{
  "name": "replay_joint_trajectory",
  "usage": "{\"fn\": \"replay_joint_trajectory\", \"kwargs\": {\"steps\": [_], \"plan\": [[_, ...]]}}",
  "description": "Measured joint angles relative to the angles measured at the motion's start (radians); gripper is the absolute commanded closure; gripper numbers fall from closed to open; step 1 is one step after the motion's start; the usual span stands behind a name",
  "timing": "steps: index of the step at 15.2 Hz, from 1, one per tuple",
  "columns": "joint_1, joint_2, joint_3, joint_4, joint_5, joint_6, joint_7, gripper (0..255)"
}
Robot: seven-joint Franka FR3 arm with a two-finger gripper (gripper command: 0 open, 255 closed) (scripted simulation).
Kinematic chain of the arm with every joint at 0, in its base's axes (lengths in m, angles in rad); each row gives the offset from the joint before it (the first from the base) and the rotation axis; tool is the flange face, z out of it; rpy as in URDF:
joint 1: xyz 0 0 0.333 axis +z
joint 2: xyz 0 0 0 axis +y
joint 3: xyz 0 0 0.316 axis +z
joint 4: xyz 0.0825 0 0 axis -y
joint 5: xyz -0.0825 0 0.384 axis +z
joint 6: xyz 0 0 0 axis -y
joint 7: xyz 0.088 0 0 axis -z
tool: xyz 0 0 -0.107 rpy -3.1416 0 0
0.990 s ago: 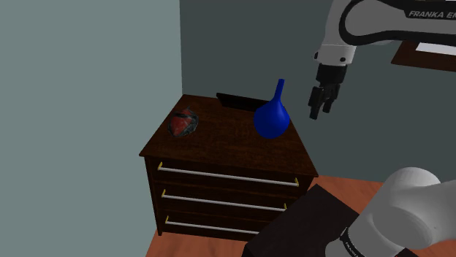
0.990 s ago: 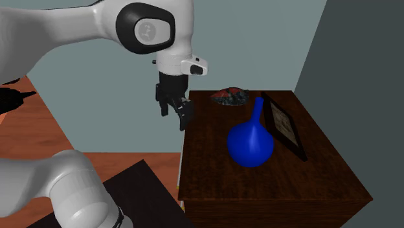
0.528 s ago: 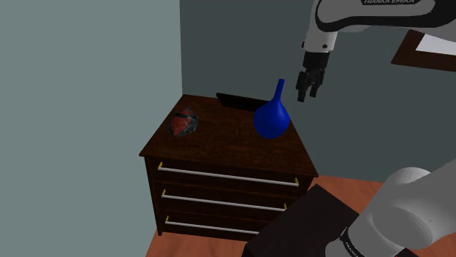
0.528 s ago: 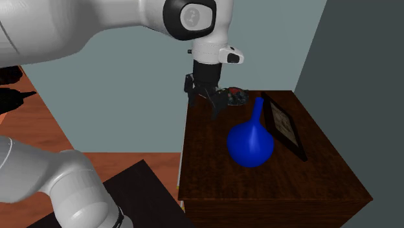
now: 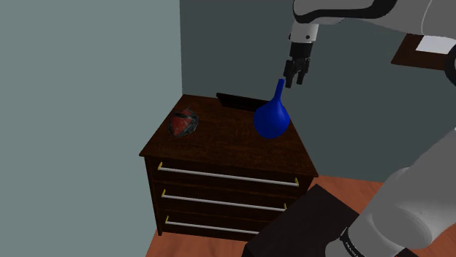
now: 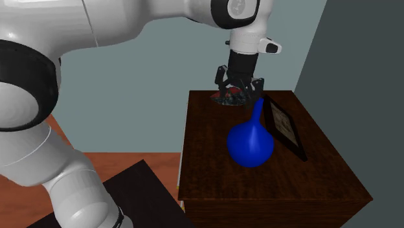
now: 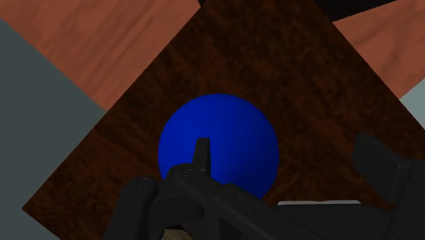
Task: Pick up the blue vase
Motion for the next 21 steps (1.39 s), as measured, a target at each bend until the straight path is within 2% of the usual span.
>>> {"fn": "replay_joint_trajectory", "kwargs": {"steps": [3,6,9,14,15,21], "plan": [[-0.013,0.133,-0.022,0.161,0.028,-0.028,-0.050,0],[-0.038,0.282,-0.042,0.370,0.064,-0.091,-0.102,0],[-0.042,0.312,-0.042,0.384,0.072,-0.075,-0.109,0],[-0.038,0.293,-0.041,0.294,0.067,-0.002,-0.105,0],[-0.038,0.290,-0.041,0.283,0.066,0.005,-0.105,255],[-0.037,0.285,-0.041,0.272,0.065,0.012,-0.105,255]]}}
